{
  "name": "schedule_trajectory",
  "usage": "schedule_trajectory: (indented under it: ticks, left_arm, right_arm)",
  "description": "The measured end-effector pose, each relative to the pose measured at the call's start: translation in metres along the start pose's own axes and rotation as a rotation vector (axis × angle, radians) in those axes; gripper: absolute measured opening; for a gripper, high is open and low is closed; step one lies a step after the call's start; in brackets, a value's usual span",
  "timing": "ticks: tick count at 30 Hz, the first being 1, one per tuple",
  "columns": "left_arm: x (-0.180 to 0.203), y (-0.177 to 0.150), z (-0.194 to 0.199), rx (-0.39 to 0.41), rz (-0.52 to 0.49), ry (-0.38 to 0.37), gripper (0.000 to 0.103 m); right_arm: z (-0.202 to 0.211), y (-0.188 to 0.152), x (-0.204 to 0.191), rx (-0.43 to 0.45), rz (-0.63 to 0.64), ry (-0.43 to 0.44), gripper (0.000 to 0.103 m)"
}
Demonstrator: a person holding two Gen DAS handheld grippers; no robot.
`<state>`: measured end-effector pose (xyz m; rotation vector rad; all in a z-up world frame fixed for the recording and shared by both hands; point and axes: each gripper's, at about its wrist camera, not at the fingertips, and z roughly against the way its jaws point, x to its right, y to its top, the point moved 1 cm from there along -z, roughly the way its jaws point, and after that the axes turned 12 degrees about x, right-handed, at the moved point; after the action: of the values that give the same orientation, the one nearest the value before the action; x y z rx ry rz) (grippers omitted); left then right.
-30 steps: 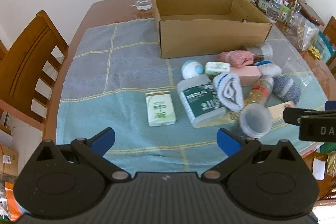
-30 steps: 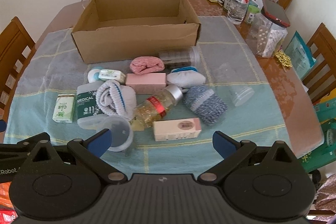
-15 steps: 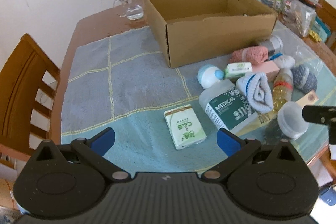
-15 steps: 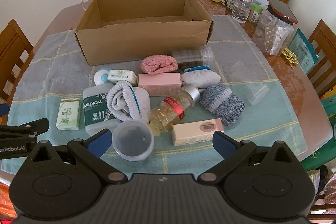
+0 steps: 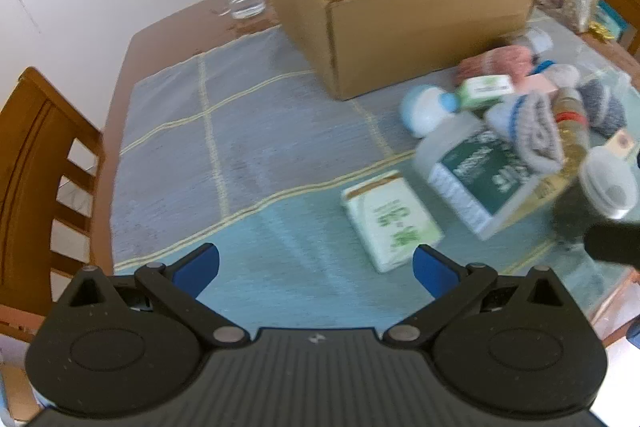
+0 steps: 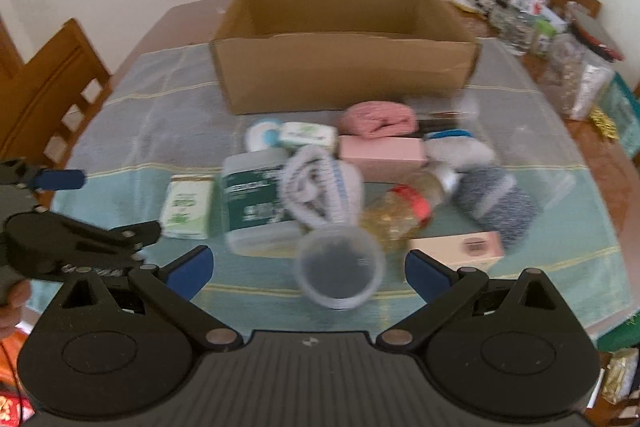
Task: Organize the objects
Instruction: 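Move left gripper toward white-green tissue pack while right gripper approaches clear dark-filled jar, then close left gripper on tissue pack while right gripper closes on dark-filled jar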
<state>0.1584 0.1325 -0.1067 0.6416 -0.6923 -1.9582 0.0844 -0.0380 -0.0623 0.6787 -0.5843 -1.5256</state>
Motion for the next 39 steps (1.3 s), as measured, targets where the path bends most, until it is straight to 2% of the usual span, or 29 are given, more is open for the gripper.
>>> schedule_trajectory:
  ticks: [4,10,32,39]
  left_arm:
    - [-0.011,-0.001,-0.004,-0.006,0.007,0.016,0.102]
    - [-0.013,-0.001,-0.007,-0.014,-0.003,-0.052,0.102]
    - [0.012,0.011,-0.012,-0.005,-0.124,-0.166,0.102]
    - [0.018,0.012,-0.023,0.002,-0.240,-0.259,0.102]
  right_arm:
    - [-0.003,-0.002,-0.017,0.004,0.025,0.057,0.103]
    - [-0.008,-0.006,-0.025,-0.015,0.028,0.076,0.103]
    - [-0.007,-0.021,0.017,-0.018,-0.026,0.017,0.103]
    - [-0.026,-0.040,0.037,-0.073,-0.075,-0.028,0.103]
